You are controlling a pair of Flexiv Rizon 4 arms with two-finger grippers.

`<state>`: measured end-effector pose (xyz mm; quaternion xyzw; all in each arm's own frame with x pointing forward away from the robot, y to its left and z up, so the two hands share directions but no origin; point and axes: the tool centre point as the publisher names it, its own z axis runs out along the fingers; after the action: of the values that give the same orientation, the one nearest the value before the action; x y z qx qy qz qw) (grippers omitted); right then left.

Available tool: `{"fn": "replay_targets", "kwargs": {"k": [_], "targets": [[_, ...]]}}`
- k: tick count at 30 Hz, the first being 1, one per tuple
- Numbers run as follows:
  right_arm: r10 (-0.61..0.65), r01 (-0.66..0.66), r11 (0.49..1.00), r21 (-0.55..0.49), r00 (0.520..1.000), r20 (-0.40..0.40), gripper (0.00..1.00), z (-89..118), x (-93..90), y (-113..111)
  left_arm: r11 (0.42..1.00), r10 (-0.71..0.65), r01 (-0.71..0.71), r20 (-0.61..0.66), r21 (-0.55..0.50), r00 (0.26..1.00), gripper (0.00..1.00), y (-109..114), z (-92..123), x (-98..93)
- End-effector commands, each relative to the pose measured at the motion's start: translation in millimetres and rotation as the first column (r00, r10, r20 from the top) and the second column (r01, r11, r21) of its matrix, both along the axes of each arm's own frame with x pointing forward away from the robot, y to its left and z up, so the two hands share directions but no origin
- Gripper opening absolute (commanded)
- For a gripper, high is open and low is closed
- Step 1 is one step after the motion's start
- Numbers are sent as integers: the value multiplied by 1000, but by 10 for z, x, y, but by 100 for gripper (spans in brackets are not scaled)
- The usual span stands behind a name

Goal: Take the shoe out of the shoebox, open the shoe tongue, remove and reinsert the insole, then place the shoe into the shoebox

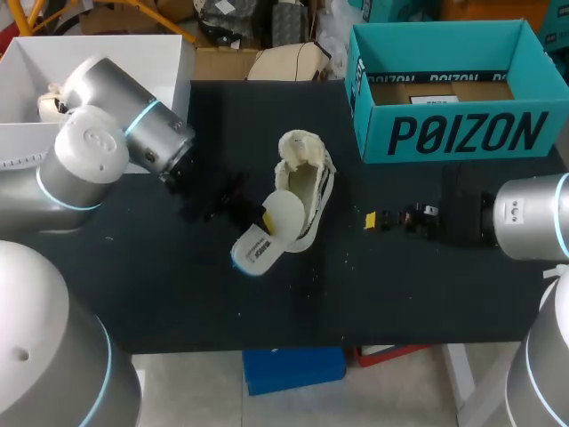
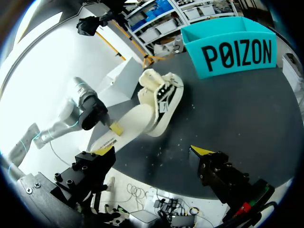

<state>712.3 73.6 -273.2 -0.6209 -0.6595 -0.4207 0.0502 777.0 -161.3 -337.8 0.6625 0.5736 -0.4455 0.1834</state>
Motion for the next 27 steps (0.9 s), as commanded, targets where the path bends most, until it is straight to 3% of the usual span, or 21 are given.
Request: {"fn": "replay_targets", "kwargs": {"k": [1, 11, 19, 27], "targets": [[-1, 1, 1000, 1, 1000, 1, 100, 1, -12, -1, 998, -54, 55, -38, 14, 998, 0, -108, -50, 180], [-1, 1, 1000, 1, 1000, 1, 100, 1, -12, -1, 997, -68, 70, -71, 25, 995, 0, -258, -152, 383], [-1, 1, 1000, 1, 1000, 1, 100, 1, -12, -1, 994, -48, 50, -23, 96, 999, 0, -315, -233, 500], [-1, 1, 1000, 1, 1000, 1, 100, 1, -12, -1, 996, -16, 17, -18, 93, 1000, 0, -360, -312, 624]]}}
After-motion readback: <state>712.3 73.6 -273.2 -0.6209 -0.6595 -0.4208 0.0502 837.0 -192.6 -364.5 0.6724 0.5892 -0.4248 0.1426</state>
